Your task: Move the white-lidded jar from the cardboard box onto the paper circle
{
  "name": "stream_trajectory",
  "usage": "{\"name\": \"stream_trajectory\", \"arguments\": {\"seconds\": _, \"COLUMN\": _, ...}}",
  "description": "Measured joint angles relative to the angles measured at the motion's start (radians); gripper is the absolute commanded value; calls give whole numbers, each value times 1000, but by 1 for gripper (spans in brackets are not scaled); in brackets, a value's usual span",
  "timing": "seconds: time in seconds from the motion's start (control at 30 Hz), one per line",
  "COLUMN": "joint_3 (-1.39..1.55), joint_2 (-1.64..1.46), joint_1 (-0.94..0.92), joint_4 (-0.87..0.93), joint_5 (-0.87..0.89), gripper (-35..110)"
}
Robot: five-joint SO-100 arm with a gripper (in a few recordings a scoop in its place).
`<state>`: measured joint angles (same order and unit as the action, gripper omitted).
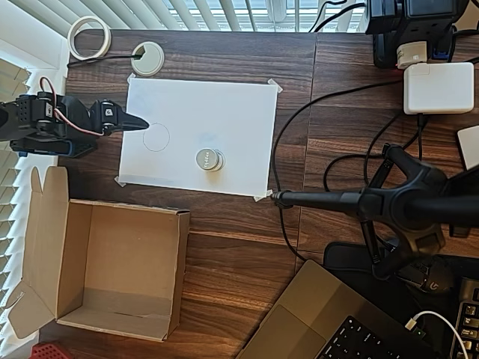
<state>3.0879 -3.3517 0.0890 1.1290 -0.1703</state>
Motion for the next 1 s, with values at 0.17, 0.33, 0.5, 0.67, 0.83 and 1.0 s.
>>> {"name": "stream_trajectory", "arguments": {"seconds": 0.17, "joint_3": 0, "joint_2": 0, "joint_1": 0, "joint_4": 3, "joint_5": -2, "gripper": 0}}
{"name": "stream_trajectory", "arguments": {"seconds": 0.33, "joint_3": 0, "joint_2": 0, "joint_1": -11, "joint_4": 3, "joint_5": -2, "gripper": 0}}
{"name": "stream_trajectory", "arguments": {"seconds": 0.5, "joint_3": 0, "joint_2": 0, "joint_1": -11, "joint_4": 3, "joint_5": -2, "gripper": 0}}
{"name": "stream_trajectory", "arguments": {"seconds": 0.67, "joint_3": 0, "joint_2": 0, "joint_1": -11, "joint_4": 3, "joint_5": 9, "gripper": 0}}
{"name": "stream_trajectory", "arguments": {"seconds": 0.83, "joint_3": 0, "joint_2": 0, "joint_1": -11, "joint_4": 3, "joint_5": 11, "gripper": 0}}
{"name": "stream_trajectory", "arguments": {"seconds": 1.0, "joint_3": 0, "joint_2": 0, "joint_1": -6, "joint_4": 3, "joint_5": 8, "gripper": 0}}
